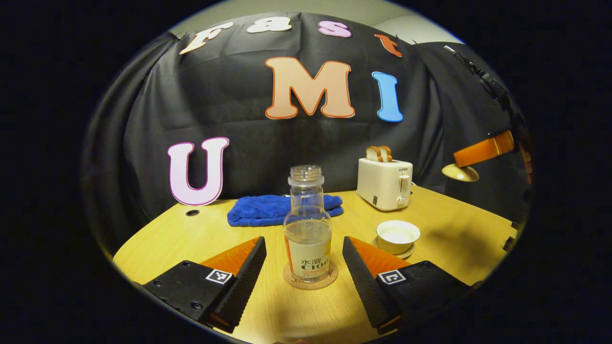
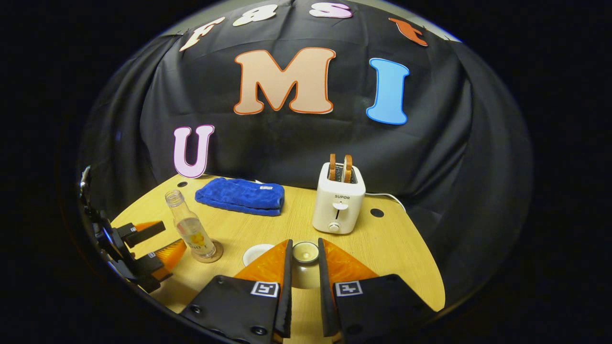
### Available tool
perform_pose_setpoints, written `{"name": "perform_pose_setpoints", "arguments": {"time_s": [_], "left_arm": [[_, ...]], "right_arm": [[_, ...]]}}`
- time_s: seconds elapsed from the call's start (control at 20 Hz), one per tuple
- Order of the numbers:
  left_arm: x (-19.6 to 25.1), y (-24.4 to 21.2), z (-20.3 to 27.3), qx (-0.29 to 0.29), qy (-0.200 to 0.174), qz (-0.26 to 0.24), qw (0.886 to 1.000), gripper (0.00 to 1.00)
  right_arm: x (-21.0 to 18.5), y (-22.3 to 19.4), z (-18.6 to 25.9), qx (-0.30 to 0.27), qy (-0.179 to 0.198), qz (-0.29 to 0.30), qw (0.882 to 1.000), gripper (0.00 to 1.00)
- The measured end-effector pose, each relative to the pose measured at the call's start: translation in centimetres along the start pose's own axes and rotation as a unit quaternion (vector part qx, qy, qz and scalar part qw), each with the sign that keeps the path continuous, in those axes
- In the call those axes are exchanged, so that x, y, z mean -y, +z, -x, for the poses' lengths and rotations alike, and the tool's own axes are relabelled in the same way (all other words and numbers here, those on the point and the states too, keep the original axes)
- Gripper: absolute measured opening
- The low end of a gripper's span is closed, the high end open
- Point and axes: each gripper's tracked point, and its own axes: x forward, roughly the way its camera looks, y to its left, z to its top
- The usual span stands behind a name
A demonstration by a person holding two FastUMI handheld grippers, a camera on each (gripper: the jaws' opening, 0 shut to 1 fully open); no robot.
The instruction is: Open the teacup lid with one hand, grasp the water bottle and pour water into the teacup with the other hand; after pouring, place the water bottle on the coaster and then close the teacup lid.
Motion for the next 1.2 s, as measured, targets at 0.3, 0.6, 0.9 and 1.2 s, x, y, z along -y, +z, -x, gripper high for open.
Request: {"name": "perform_pose_setpoints", "arguments": {"time_s": [0.3, 0.6, 0.9, 1.2], "left_arm": [[-0.4, -2.3, -2.3, -0.025, -0.004, 0.006, 1.0, 0.95], [0.4, -2.5, -3.7, -0.024, -0.024, 0.002, 0.999, 0.95], [0.4, -2.2, -4.8, -0.02, -0.021, -0.007, 1.0, 0.95], [-0.3, -2.3, -4.7, -0.023, -0.007, -0.005, 1.0, 0.74]], "right_arm": [[0.0, -0.4, 0.7, -0.007, -0.01, 0.016, 1.0, 0.29], [0.6, -0.4, 1.4, -0.011, -0.021, 0.014, 1.0, 0.27], [1.3, -0.3, 2.1, -0.01, -0.028, 0.012, 0.999, 0.27], [1.9, -0.2, 2.4, -0.006, -0.03, 0.005, 1.0, 0.29]]}}
